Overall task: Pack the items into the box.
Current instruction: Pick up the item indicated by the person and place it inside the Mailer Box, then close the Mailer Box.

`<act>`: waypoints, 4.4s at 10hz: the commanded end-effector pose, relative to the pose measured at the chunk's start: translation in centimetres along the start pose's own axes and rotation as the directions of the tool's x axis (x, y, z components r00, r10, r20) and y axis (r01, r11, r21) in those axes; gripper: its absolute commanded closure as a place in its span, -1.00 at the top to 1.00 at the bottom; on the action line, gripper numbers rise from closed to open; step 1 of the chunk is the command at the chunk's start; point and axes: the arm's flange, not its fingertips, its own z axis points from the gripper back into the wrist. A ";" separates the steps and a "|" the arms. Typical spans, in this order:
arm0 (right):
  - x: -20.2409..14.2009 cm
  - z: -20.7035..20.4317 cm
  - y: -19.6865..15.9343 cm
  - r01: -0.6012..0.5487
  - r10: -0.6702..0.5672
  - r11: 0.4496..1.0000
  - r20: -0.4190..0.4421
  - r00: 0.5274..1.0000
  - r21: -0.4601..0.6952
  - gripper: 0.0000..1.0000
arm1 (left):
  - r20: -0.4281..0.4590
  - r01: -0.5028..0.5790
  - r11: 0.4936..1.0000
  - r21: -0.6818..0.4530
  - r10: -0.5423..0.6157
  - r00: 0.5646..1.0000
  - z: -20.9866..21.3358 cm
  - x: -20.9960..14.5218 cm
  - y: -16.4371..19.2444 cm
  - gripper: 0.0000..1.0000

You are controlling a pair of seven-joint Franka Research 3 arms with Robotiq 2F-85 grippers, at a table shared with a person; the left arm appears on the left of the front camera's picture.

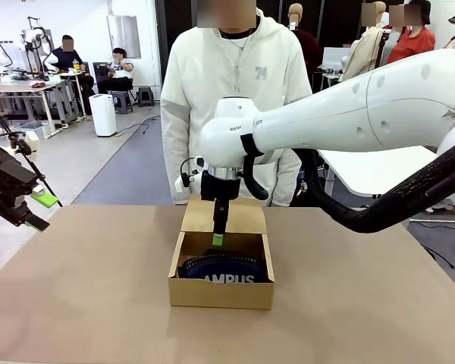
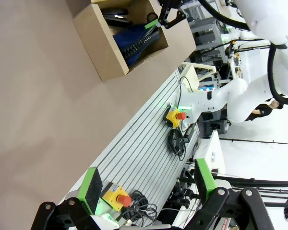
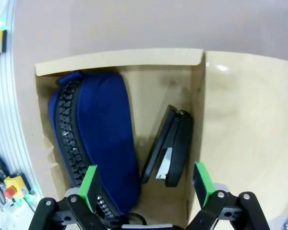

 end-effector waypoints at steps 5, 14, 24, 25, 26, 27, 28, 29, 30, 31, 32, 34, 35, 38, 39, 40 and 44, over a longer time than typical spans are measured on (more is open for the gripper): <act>-16.3 15.1 3.6 0.414 -0.405 0.849 -0.099 0.909 0.329 1.00 | 0.002 0.013 1.000 0.007 -0.013 1.000 0.0 -0.2 0.1 1.00; -46.0 14.8 15.8 0.753 -0.970 0.162 0.242 0.003 0.638 1.00 | 0.002 0.013 1.000 0.007 -0.013 1.000 0.0 -0.2 0.1 1.00; -48.0 16.9 12.8 0.580 -0.927 0.376 0.290 0.239 0.722 1.00 | 0.002 0.013 1.000 0.007 -0.013 1.000 0.0 -0.2 0.1 1.00; -48.0 16.9 12.8 0.580 -0.927 0.376 0.290 0.239 0.722 1.00 | 0.002 0.013 1.000 0.007 -0.013 1.000 0.0 -0.2 0.1 1.00; -48.0 16.9 12.8 0.580 -0.927 0.376 0.290 0.239 0.722 1.00 | 0.002 0.013 1.000 0.007 -0.013 1.000 0.0 -0.2 0.1 1.00; -48.0 16.9 12.8 0.580 -0.927 0.376 0.290 0.239 0.722 1.00 | 0.002 0.013 1.000 0.007 -0.013 1.000 0.0 -0.2 0.1 1.00; -48.0 16.9 12.8 0.580 -0.927 0.376 0.290 0.239 0.722 1.00 | 0.002 0.013 1.000 0.007 -0.013 1.000 0.0 -0.2 0.1 1.00; -48.0 16.9 12.8 0.580 -0.927 0.376 0.290 0.239 0.722 1.00 | 0.002 0.013 1.000 0.007 -0.013 1.000 0.0 -0.2 0.1 1.00; -48.0 16.9 12.8 0.580 -0.927 0.376 0.290 0.239 0.722 1.00 | 0.002 0.013 1.000 0.007 -0.013 1.000 0.0 -0.2 0.1 1.00; -48.0 16.9 12.8 0.580 -0.927 0.376 0.290 0.239 0.722 1.00 | 0.002 0.013 1.000 0.007 -0.013 1.000 0.0 -0.2 0.1 1.00; -48.0 16.9 12.8 0.580 -0.927 0.376 0.290 0.239 0.722 1.00 | 0.002 0.013 1.000 0.007 -0.013 1.000 0.0 -0.2 0.1 1.00; -48.0 16.9 12.8 0.580 -0.927 0.376 0.290 0.239 0.722 1.00 | 0.002 0.013 1.000 0.007 -0.013 1.000 0.0 -0.2 0.1 1.00; -48.0 16.9 12.8 0.580 -0.927 0.376 0.290 0.239 0.722 1.00 | 0.002 0.013 1.000 0.007 -0.013 1.000 0.0 -0.2 0.1 1.00; -47.6 16.6 12.8 0.593 -0.935 0.355 0.277 0.221 0.723 1.00 | 0.002 0.013 1.000 0.007 -0.013 1.000 0.0 -0.2 0.1 1.00; -46.5 16.2 11.9 0.644 -0.949 0.315 0.238 0.207 0.697 1.00 | 0.002 -0.001 1.000 0.000 0.001 1.000 0.1 0.0 0.1 1.00; -44.1 15.2 9.8 0.681 -0.947 0.317 0.181 0.265 0.660 1.00 | 0.023 -0.072 0.993 0.089 0.070 0.997 -1.9 3.3 0.4 1.00; -35.6 7.1 3.6 0.717 -0.925 0.379 0.219 0.310 0.585 1.00 | 0.127 -0.314 0.942 0.117 0.299 0.946 -6.7 9.4 6.5 1.00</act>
